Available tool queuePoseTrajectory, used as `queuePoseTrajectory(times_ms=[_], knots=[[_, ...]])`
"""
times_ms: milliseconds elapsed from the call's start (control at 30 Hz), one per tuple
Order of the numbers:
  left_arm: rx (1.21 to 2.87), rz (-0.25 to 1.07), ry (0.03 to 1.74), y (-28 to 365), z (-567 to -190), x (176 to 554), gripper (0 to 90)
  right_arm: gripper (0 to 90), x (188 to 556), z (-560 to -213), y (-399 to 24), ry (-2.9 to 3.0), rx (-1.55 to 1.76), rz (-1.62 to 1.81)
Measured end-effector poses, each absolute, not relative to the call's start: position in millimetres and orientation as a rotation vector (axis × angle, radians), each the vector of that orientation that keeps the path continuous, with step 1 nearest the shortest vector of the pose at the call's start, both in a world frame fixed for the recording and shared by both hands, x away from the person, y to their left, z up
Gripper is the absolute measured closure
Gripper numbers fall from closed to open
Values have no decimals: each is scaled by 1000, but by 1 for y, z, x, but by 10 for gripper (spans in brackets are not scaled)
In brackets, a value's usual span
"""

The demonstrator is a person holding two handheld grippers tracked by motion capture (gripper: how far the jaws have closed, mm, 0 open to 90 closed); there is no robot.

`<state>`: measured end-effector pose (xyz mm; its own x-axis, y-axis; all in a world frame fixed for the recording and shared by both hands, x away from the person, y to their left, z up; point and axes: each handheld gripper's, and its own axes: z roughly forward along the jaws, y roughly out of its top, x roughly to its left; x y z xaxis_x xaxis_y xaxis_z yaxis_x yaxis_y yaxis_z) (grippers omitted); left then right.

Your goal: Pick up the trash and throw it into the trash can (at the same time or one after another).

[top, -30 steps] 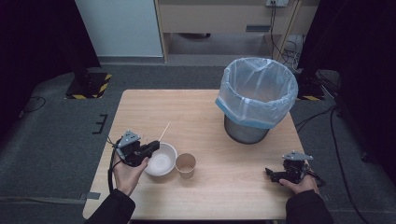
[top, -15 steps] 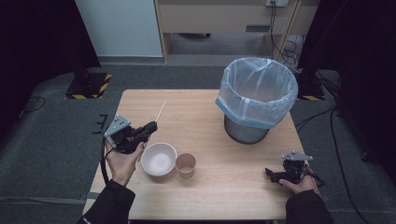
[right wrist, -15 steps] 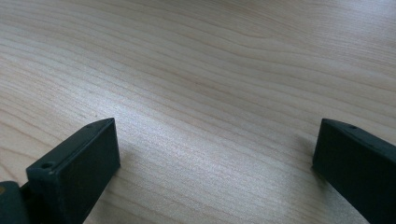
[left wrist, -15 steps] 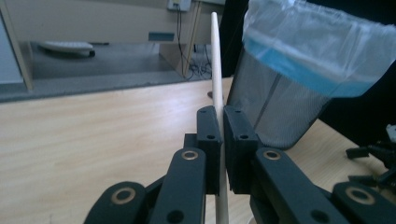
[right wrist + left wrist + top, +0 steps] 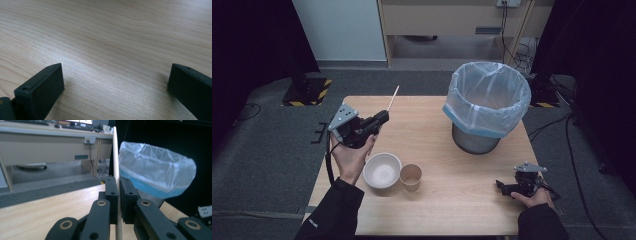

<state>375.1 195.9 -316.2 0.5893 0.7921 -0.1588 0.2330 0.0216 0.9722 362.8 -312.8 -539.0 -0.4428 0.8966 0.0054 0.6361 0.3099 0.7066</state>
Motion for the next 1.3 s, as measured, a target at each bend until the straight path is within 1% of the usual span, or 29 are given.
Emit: queuePoseTrajectory(times_ms=[567, 1300], knots=[[1520, 563, 757, 143, -264, 396, 855, 8, 363, -539, -313, 2193, 1366, 912], [1522, 546, 628, 69, -225, 427, 855, 8, 363, -539, -313, 2194, 1361, 916]])
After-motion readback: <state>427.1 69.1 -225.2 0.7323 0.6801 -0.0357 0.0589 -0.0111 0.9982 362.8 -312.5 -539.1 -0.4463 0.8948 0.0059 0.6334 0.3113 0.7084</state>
